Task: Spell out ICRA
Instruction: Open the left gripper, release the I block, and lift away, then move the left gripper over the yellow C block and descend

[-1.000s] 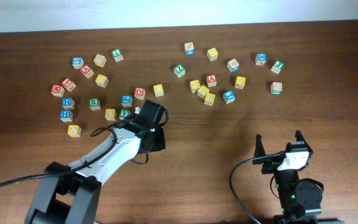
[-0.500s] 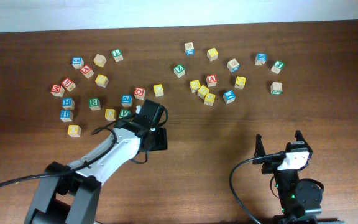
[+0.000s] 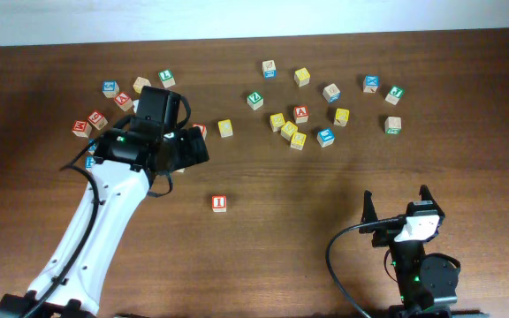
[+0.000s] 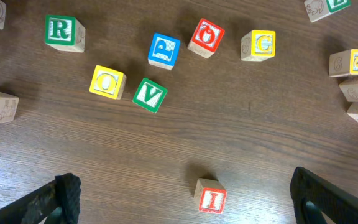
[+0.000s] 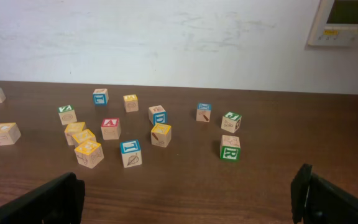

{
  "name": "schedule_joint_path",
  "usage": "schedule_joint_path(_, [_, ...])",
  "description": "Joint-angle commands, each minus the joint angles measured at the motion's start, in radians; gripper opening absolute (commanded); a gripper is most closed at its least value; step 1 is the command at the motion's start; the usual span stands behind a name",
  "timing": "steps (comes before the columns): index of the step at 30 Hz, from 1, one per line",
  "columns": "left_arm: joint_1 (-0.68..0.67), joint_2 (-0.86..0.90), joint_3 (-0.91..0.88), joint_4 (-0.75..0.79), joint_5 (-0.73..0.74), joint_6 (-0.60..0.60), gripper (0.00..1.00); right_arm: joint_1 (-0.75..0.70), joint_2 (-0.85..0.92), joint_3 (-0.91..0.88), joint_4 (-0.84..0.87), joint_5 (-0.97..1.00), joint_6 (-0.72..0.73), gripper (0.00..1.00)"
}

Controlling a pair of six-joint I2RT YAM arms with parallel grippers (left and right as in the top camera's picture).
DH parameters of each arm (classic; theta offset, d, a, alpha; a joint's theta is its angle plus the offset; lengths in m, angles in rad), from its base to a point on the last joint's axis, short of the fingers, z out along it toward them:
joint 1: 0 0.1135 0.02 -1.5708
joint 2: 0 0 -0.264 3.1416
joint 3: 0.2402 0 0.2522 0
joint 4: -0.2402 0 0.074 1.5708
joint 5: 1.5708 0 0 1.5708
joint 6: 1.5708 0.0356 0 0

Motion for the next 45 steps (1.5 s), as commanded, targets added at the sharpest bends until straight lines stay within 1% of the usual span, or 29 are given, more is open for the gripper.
schedule_joint_path(1, [0.003, -0.006, 0.01, -0.002, -0.007, 0.006, 0.99, -0.006, -0.006, -0.005, -0.005, -0.002, -0.003, 0.98])
schedule_joint_path(4, [0.003, -0.006, 0.01, 0.011, 0.177, 0.005, 0.99, -0.006, -0.006, -0.005, -0.005, -0.002, -0.003, 0.98])
schedule_joint_path(7, [0.002, -0.006, 0.01, 0.025, 0.182, 0.005, 0.99, -0.006, -0.006, -0.005, -0.006, -0.002, -0.003, 0.98])
schedule_joint_path(10, [0.002, -0.006, 0.01, 0.006, 0.194, 0.006, 0.99, -0.006, -0.006, -0.005, -0.005, -0.002, -0.003, 0.98])
schedule_joint_path(12, [0.002, -0.006, 0.01, -0.015, 0.277, 0.006, 0.99, -0.006, -0.006, -0.005, -0.005, -0.002, -0.003, 0.98])
schedule_joint_path(13, [0.002, -0.006, 0.01, -0.027, 0.286, 0.006, 0.99, -0.006, -0.006, -0.005, -0.005, -0.002, -0.003, 0.98])
schedule_joint_path(14, [0.002, -0.006, 0.01, -0.037, 0.287, 0.034, 0.99, -0.006, -0.006, -0.005, -0.005, -0.002, -0.003, 0.98])
schedule_joint_path(15, [-0.005, -0.006, 0.01, -0.039, 0.286, 0.099, 0.99, -0.006, -0.006, -0.005, -0.005, -0.002, -0.003, 0.98])
schedule_joint_path(16, [-0.014, -0.005, 0.01, -0.035, 0.286, 0.13, 0.99, -0.006, -0.006, -0.005, -0.006, -0.002, -0.003, 0.98])
schedule_joint_path(17, [-0.023, -0.005, 0.01, -0.018, 0.286, 0.137, 0.99, -0.006, -0.006, -0.005, -0.005, -0.002, -0.003, 0.98])
schedule_joint_path(21, [-0.029, -0.004, 0.01, 0.043, 0.284, 0.107, 0.99, -0.006, -0.006, -0.005, -0.006, -0.002, -0.003, 0.98])
schedule_joint_path(22, [-0.029, -0.004, 0.01, 0.046, 0.27, 0.106, 0.99, -0.006, -0.006, -0.005, -0.005, -0.002, -0.003, 0.98])
schedule_joint_path(23, [-0.029, -0.004, 0.01, 0.06, 0.218, 0.106, 0.99, -0.006, -0.006, -0.005, -0.005, -0.002, -0.003, 0.98])
schedule_joint_path(24, [-0.028, -0.004, 0.01, 0.08, 0.09, 0.061, 0.99, -0.006, -0.006, -0.005, -0.006, -0.002, -0.003, 0.98])
schedule_joint_path(26, [-0.028, -0.003, 0.01, 0.097, -0.083, -0.031, 0.99, -0.006, -0.006, -0.005, -0.005, -0.002, -0.003, 0.98])
schedule_joint_path(29, [-0.027, 0.009, 0.01, 0.096, -0.263, -0.043, 0.99, -0.006, -0.006, -0.005, -0.006, -0.002, -0.003, 0.98])
schedule_joint_path(30, [-0.01, 0.019, 0.01, 0.085, -0.282, -0.044, 0.99, -0.006, -0.006, -0.005, -0.006, -0.002, -0.003, 0.98])
schedule_joint_path(32, [0.047, 0.03, 0.01, 0.082, -0.191, -0.044, 0.99, -0.006, -0.006, -0.005, -0.005, -0.002, -0.003, 0.98])
schedule_joint_path(35, [0.181, 0.054, 0.01, 0.092, -0.025, -0.043, 0.99, -0.006, -0.006, -0.005, -0.005, -0.002, -0.003, 0.98])
schedule_joint_path(37, [0.217, 0.072, 0.01, 0.085, -0.02, -0.043, 0.99, -0.006, -0.006, -0.005, -0.006, -0.002, -0.003, 0.98])
schedule_joint_path(39, [0.219, 0.098, 0.01, 0.082, 0.005, -0.043, 0.99, -0.006, -0.006, -0.005, -0.006, -0.002, -0.003, 0.98])
schedule_joint_path(41, [0.216, 0.126, 0.01, 0.123, 0.159, -0.028, 0.99, -0.006, -0.006, -0.005, -0.005, -0.002, -0.003, 0.98])
schedule_joint_path(42, [0.2, 0.141, 0.01, 0.185, 0.245, 0.026, 0.99, -0.006, -0.006, -0.005, -0.005, -0.002, -0.003, 0.98])
schedule_joint_path(43, [0.18, 0.149, 0.01, 0.227, 0.28, 0.06, 0.99, -0.006, -0.006, -0.005, -0.006, -0.002, -0.003, 0.98])
schedule_joint_path(44, [0.139, 0.153, 0.015, 0.269, 0.281, 0.06, 0.99, -0.006, -0.006, -0.005, -0.006, -0.002, -0.003, 0.98])
schedule_joint_path(45, [0.11, 0.157, 0.04, 0.272, 0.278, 0.058, 0.99, -0.006, -0.006, -0.005, -0.005, -0.002, -0.003, 0.98])
